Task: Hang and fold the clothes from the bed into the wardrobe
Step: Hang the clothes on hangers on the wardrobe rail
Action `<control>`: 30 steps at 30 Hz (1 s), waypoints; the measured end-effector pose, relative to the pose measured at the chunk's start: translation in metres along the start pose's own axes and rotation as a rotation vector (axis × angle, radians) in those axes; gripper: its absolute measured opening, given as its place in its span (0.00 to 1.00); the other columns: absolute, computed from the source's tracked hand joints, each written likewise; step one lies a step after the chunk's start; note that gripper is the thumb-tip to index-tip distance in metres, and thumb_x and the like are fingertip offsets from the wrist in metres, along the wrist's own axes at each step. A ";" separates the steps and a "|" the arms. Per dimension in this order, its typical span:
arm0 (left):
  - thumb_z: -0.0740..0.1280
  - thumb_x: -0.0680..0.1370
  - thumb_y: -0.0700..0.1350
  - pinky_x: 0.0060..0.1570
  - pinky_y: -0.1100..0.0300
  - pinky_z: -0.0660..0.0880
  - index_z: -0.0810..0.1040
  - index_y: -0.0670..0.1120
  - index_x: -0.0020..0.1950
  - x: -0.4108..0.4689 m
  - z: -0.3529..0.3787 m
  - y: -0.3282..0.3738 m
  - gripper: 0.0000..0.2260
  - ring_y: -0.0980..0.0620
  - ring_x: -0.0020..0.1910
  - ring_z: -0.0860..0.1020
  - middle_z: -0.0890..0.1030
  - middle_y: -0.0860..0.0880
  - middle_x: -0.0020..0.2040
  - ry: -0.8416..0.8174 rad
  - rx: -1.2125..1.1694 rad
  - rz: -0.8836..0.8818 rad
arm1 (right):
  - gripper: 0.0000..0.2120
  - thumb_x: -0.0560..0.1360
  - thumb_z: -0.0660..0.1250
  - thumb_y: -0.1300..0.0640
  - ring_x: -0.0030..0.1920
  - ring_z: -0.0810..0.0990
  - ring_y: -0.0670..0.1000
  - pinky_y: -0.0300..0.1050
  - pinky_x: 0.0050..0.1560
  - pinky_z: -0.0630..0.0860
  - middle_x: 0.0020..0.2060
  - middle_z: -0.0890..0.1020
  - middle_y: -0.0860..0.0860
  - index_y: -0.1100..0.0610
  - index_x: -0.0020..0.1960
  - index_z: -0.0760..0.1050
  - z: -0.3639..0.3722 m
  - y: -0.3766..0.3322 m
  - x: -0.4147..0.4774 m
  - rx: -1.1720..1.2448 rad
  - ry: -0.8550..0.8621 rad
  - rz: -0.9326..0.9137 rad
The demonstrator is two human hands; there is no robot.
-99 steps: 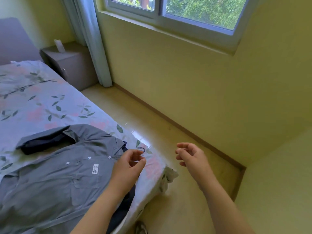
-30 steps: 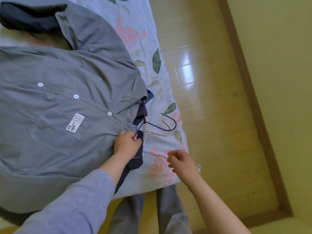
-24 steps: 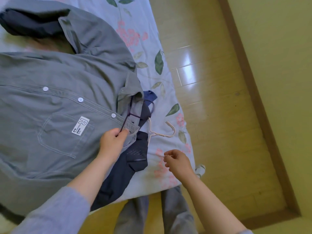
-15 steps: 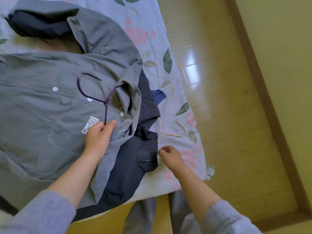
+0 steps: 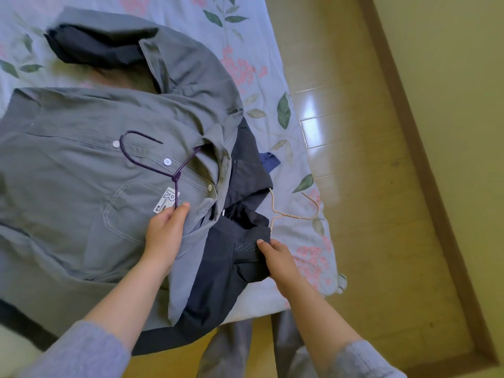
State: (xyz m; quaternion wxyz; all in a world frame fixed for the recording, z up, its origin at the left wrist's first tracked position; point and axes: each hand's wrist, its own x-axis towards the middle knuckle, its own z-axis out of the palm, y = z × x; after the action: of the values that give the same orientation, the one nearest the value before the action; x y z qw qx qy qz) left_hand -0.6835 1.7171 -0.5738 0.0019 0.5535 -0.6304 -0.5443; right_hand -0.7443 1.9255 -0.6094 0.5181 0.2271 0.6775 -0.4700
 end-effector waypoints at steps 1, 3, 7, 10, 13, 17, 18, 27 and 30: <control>0.66 0.74 0.56 0.40 0.54 0.69 0.75 0.37 0.39 -0.004 -0.001 0.005 0.20 0.50 0.36 0.71 0.74 0.47 0.34 0.002 0.022 0.016 | 0.15 0.81 0.61 0.51 0.54 0.81 0.56 0.53 0.58 0.77 0.53 0.83 0.57 0.62 0.56 0.77 0.001 -0.004 -0.007 -0.006 0.007 -0.014; 0.65 0.77 0.52 0.39 0.55 0.66 0.73 0.34 0.41 -0.012 -0.004 0.017 0.20 0.50 0.37 0.68 0.71 0.45 0.35 0.005 0.050 0.027 | 0.16 0.81 0.60 0.47 0.55 0.81 0.53 0.51 0.58 0.77 0.52 0.83 0.53 0.59 0.55 0.78 0.004 -0.012 -0.021 0.000 0.017 -0.031; 0.64 0.78 0.51 0.40 0.56 0.64 0.74 0.37 0.40 -0.037 -0.018 0.045 0.17 0.51 0.37 0.67 0.69 0.45 0.36 -0.010 0.049 0.033 | 0.12 0.81 0.61 0.46 0.50 0.82 0.47 0.40 0.46 0.77 0.48 0.84 0.47 0.52 0.51 0.79 0.014 -0.033 -0.058 0.108 -0.002 -0.045; 0.64 0.79 0.50 0.39 0.56 0.62 0.72 0.44 0.39 -0.059 -0.036 0.066 0.12 0.50 0.37 0.66 0.67 0.45 0.35 -0.011 0.025 0.072 | 0.14 0.79 0.63 0.45 0.49 0.84 0.49 0.44 0.48 0.80 0.46 0.86 0.49 0.54 0.50 0.81 0.020 -0.049 -0.090 0.147 -0.004 -0.066; 0.64 0.79 0.49 0.39 0.57 0.63 0.73 0.47 0.44 -0.084 -0.054 0.088 0.07 0.52 0.40 0.68 0.70 0.46 0.39 0.001 -0.044 0.086 | 0.17 0.79 0.64 0.44 0.49 0.84 0.54 0.53 0.56 0.80 0.46 0.86 0.54 0.58 0.49 0.80 0.028 -0.069 -0.123 0.137 0.029 -0.128; 0.64 0.80 0.50 0.34 0.59 0.61 0.72 0.47 0.44 -0.119 -0.083 0.114 0.08 0.52 0.40 0.67 0.70 0.46 0.40 0.083 -0.110 0.110 | 0.25 0.80 0.62 0.46 0.54 0.79 0.65 0.59 0.58 0.75 0.51 0.80 0.67 0.72 0.52 0.72 0.039 -0.106 -0.171 0.082 0.087 -0.296; 0.64 0.80 0.50 0.34 0.59 0.62 0.72 0.47 0.44 -0.127 -0.090 0.121 0.08 0.52 0.40 0.68 0.70 0.47 0.40 0.090 -0.128 0.124 | 0.26 0.80 0.62 0.46 0.54 0.78 0.67 0.60 0.57 0.75 0.51 0.78 0.69 0.73 0.51 0.71 0.040 -0.118 -0.185 0.055 0.100 -0.350; 0.63 0.80 0.52 0.36 0.60 0.65 0.71 0.50 0.41 -0.208 -0.147 0.203 0.10 0.56 0.35 0.68 0.71 0.54 0.37 0.109 -0.329 0.283 | 0.29 0.78 0.63 0.40 0.44 0.79 0.67 0.55 0.48 0.77 0.41 0.78 0.68 0.69 0.45 0.73 0.015 -0.194 -0.321 -0.111 0.178 -0.671; 0.64 0.80 0.52 0.41 0.55 0.65 0.73 0.49 0.44 -0.236 -0.155 0.231 0.09 0.52 0.40 0.70 0.72 0.47 0.40 0.069 -0.344 0.393 | 0.27 0.79 0.59 0.38 0.26 0.65 0.51 0.40 0.29 0.63 0.23 0.66 0.51 0.56 0.30 0.64 0.006 -0.203 -0.357 -0.138 0.181 -0.777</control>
State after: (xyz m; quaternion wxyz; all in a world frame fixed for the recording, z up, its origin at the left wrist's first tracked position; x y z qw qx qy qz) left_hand -0.6592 1.7289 -0.2101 0.2234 0.4301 -0.6236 -0.6134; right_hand -0.7745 1.8920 -0.2014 0.2544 -0.0408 0.7858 -0.5623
